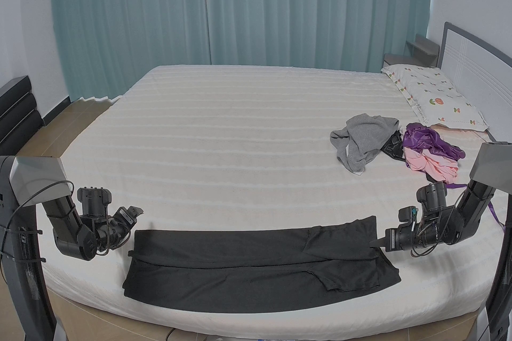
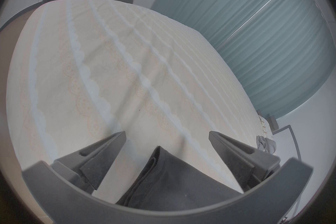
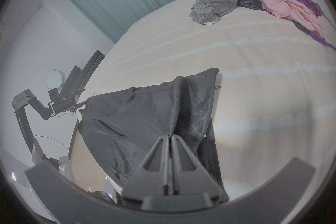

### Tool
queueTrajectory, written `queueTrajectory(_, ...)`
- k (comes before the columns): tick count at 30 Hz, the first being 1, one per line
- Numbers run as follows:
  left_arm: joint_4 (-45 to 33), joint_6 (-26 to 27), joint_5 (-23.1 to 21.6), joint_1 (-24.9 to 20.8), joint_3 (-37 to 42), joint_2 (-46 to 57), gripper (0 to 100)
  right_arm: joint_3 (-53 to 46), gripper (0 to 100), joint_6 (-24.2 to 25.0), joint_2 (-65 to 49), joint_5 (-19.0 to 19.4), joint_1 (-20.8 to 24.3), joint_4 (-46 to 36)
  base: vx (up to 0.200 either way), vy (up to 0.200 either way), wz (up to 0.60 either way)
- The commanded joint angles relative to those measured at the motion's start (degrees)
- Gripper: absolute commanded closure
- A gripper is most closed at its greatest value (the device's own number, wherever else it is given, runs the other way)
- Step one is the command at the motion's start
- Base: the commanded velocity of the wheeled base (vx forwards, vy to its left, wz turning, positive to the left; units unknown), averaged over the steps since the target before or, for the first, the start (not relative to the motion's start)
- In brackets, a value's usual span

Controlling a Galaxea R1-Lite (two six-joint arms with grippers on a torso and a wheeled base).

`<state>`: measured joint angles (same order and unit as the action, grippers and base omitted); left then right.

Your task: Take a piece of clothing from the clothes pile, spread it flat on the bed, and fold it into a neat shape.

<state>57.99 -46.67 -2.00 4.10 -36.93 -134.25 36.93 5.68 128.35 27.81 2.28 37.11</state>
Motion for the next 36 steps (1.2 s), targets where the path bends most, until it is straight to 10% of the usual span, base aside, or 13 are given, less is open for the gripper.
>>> queueTrajectory(1,0.0,0.3,0.1,-0.1,2.6,3.0,0,0.7,0,0.4,-0.1,-0.5,0.0,0.3,0.000,0.000,0.00)
queueTrajectory(20,-0.1,1.6,1.2,-5.2,15.0,7.8,0,1.6,0,30.0,-8.7,-17.3,6.9,-2.2,0.000,0.000,0.00)
queueTrajectory(27,0.0,1.7,3.8,-5.9,15.5,7.6,0,-1.4,0,32.4,-8.8,-18.2,8.8,-2.8,0.000,0.000,0.00)
queueTrajectory(28,0.0,1.6,3.8,-6.3,15.5,7.6,100,-2.0,0,32.4,-9.0,-18.4,9.1,-2.8,0.000,0.000,0.00)
queueTrajectory(36,0.4,1.6,8.2,-7.2,14.5,7.4,100,-1.8,0,32.7,-7.2,-22.4,10.3,-4.4,0.000,0.000,0.00)
